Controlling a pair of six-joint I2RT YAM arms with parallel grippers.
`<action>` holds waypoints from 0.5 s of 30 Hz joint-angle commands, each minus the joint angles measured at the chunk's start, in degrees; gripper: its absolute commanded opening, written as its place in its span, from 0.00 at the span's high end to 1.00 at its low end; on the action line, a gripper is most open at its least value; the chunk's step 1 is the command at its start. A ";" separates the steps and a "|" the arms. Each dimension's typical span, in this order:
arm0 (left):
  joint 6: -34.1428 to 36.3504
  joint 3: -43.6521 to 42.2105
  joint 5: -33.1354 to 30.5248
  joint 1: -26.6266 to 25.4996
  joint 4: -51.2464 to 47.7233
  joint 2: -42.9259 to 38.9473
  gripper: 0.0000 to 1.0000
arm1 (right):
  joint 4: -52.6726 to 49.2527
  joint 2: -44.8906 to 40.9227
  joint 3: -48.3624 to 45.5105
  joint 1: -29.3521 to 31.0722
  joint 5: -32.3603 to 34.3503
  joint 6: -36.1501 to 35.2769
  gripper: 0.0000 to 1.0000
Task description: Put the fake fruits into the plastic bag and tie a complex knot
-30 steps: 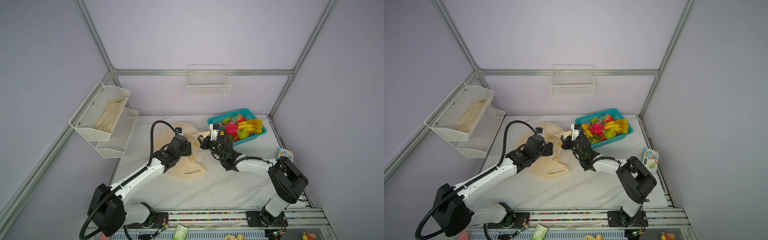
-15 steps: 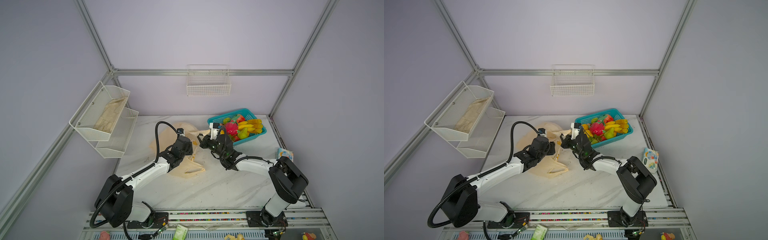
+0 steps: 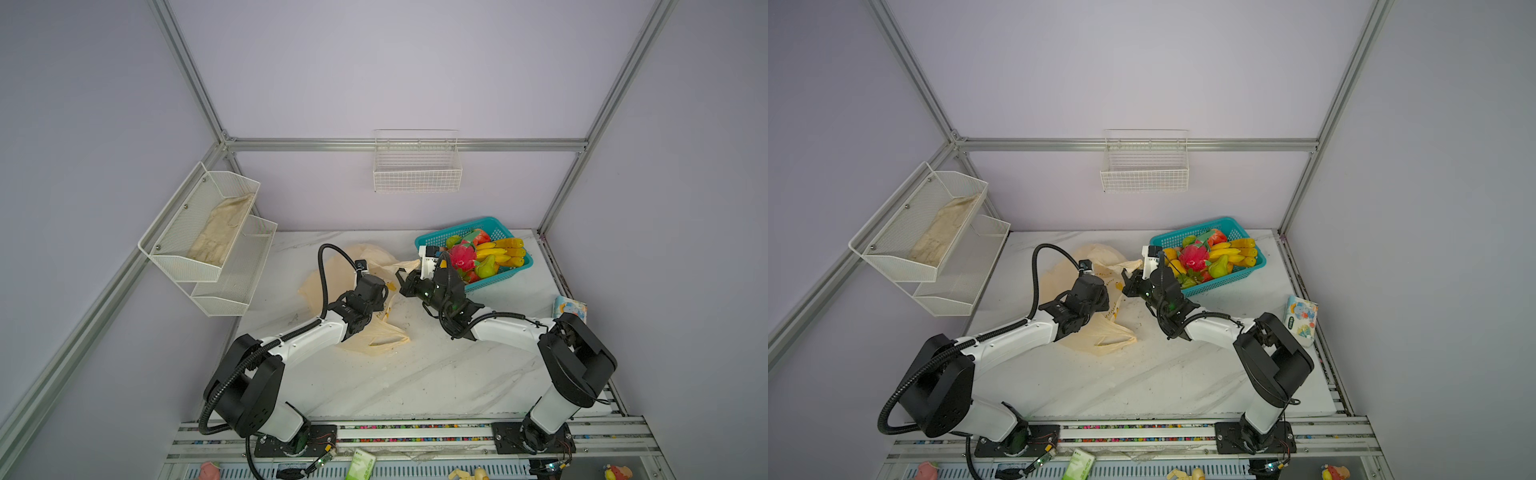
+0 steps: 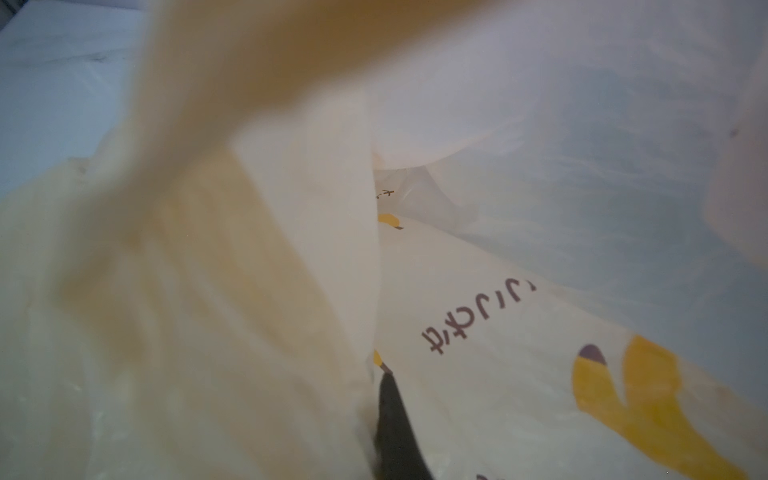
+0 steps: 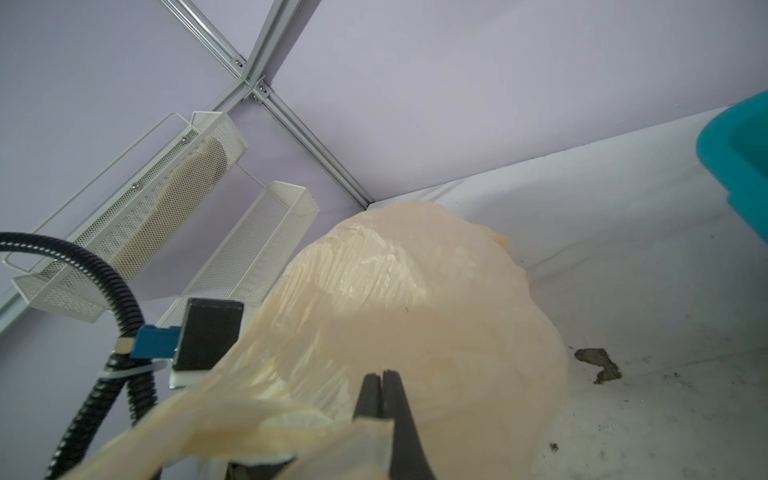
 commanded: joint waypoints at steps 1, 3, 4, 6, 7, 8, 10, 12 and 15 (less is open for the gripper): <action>1.34 -0.44 4.42 0.48 -1.25 -6.57 1.00 | -6.23 -1.68 3.34 -0.88 3.77 -7.43 1.00; 0.04 1.49 12.49 1.73 -5.08 -9.96 1.00 | -8.98 -1.63 4.53 -1.33 5.37 -12.65 1.00; -0.65 2.50 16.44 2.51 -6.66 -11.38 1.00 | -10.40 -1.68 5.29 -1.60 6.42 -15.26 1.00; -1.65 3.72 24.52 4.68 -8.60 -12.84 1.00 | -13.19 -1.38 7.10 -1.78 8.20 -20.25 1.00; -1.96 4.60 28.62 6.14 -9.66 -12.89 1.00 | -14.48 -0.86 8.18 -1.78 8.95 -22.24 1.00; -2.08 5.91 33.59 7.98 -11.40 -12.34 1.00 | -16.33 0.05 9.70 -1.91 9.69 -24.12 1.00; -1.68 9.79 40.75 11.73 -15.91 -10.09 1.00 | -19.97 2.16 13.03 -2.56 10.09 -26.01 1.00; -0.81 13.54 46.17 14.66 -19.25 -7.49 1.00 | -23.89 4.49 16.61 -3.61 9.63 -27.29 1.00; -0.67 17.56 59.01 18.56 -19.89 -3.72 1.00 | -27.07 7.59 20.32 -5.91 7.05 -27.37 1.00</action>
